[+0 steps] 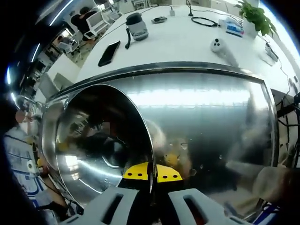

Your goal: Pick up bowl with dirty water move over sink pour dirty water into sink return bowl to place

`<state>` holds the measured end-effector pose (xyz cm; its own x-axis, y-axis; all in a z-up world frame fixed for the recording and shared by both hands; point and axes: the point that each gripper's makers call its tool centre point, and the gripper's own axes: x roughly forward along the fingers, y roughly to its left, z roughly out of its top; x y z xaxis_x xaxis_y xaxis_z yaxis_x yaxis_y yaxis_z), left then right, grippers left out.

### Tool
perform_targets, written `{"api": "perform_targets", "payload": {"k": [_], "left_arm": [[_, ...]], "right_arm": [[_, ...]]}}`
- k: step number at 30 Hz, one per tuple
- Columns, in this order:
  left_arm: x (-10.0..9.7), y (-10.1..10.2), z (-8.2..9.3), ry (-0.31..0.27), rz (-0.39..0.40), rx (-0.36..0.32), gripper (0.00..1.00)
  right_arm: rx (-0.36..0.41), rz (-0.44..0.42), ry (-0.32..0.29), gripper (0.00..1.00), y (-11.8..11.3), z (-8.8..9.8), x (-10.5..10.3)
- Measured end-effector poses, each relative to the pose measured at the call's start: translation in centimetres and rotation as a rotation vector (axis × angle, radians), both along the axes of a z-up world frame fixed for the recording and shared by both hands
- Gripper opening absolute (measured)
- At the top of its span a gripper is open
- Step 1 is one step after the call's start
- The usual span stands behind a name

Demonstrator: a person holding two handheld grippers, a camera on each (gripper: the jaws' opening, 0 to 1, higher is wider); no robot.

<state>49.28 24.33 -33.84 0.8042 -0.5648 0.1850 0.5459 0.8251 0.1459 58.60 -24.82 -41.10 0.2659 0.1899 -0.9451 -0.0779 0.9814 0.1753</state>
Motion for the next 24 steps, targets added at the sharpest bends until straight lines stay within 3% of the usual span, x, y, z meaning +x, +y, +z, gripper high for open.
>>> {"api": "perform_targets", "payload": {"k": [3,7,9,17,24], "left_arm": [[0.0,0.0,0.0,0.001,0.002,0.003,0.47],[0.1,0.0,-0.2,0.003,0.005,0.011,0.47],[0.1,0.0,-0.2,0.003,0.005,0.012,0.47],[0.2,0.0,-0.4,0.008,0.01,0.023,0.47],[0.2,0.1,-0.3,0.007,0.011,0.023,0.47]], "right_arm": [[0.034,-0.088,0.026,0.0,0.0,0.0,-0.1],[0.009,-0.05,0.007,0.0,0.1,0.0,-0.1],[0.023,-0.082,0.008,0.0,-0.2,0.1,0.2],[0.028,-0.083,-0.004,0.0,-0.1,0.2,0.3],[-0.005,-0.016,-0.063,0.0,0.5,0.9,1.0]]}}
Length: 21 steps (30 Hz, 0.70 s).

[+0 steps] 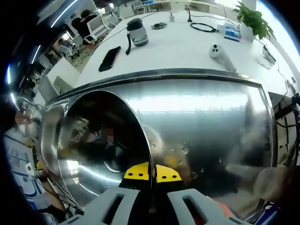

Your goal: Pick up bowl with dirty water move over sink pour dirty water into sink return bowl to place

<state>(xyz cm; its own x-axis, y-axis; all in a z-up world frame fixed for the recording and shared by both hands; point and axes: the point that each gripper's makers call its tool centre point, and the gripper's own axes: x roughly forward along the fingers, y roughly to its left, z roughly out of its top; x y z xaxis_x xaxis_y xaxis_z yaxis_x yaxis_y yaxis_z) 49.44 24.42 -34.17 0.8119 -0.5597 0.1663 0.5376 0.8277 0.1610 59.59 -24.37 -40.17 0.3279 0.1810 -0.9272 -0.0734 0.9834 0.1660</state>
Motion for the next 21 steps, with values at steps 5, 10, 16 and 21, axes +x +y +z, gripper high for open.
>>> {"api": "perform_targets", "payload": {"k": [5,10,16,21], "left_arm": [[-0.1,0.0,0.1,-0.003,-0.001,0.0,0.47],[-0.1,-0.1,0.1,-0.005,-0.003,0.001,0.47],[-0.2,0.0,0.2,-0.009,-0.005,-0.002,0.45],[-0.2,-0.1,0.2,-0.006,-0.009,-0.003,0.45]], "right_arm": [[-0.044,0.056,-0.036,0.0,0.3,0.5,0.7],[-0.088,0.122,-0.076,0.0,1.0,1.0,1.0],[-0.132,0.18,-0.126,0.0,1.5,1.8,1.9],[-0.175,0.25,-0.165,0.0,2.1,2.5,2.5]]}}
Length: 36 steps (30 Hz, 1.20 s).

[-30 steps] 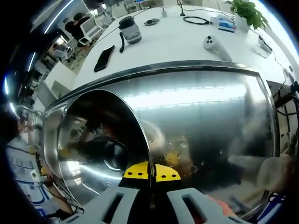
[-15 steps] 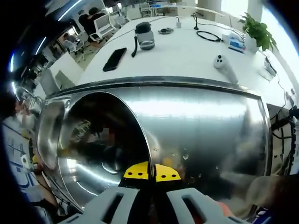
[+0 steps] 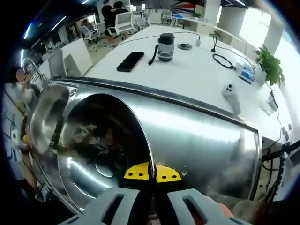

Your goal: Pick up bowl with dirty water move over sink pour dirty water into sink return bowl to place

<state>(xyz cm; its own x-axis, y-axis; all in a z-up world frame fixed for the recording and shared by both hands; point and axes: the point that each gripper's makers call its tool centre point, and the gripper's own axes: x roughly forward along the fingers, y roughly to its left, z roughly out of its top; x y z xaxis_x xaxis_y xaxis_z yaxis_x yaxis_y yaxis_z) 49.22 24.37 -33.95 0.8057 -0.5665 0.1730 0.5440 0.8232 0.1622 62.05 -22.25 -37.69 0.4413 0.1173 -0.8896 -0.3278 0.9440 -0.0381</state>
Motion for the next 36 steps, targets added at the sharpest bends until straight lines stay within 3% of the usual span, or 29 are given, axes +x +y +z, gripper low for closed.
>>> {"api": "perform_targets", "payload": {"k": [27,36], "left_arm": [[0.3,-0.1,-0.6,0.036,0.001,0.0,0.45],[0.2,-0.2,-0.6,0.029,0.003,0.006,0.45]], "right_arm": [[-0.177,0.228,-0.158,0.0,3.4,3.1,1.4],[-0.215,0.265,-0.168,0.0,4.6,3.8,1.9]]}}
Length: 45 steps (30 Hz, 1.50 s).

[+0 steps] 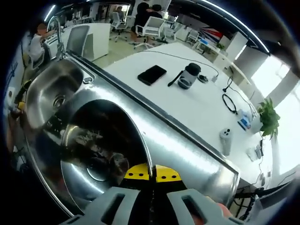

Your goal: Pick up bowl with dirty water move over sink pour dirty water into sink return bowl to place

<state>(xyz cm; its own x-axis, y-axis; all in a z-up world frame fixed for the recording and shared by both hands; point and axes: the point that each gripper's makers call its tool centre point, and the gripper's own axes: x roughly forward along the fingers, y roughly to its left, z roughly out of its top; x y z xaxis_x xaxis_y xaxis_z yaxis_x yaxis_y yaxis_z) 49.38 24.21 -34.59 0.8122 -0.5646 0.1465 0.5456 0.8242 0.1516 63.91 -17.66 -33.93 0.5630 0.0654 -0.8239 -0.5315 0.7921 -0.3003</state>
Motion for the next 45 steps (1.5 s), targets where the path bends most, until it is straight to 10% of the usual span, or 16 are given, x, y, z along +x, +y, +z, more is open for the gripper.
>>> {"api": "perform_targets", "payload": {"k": [45], "left_arm": [[-0.6,-0.6,0.2,-0.029,-0.032,0.021,0.43]], "right_arm": [[-0.052,0.219,-0.062,0.0,12.2,2.6,1.3]]}}
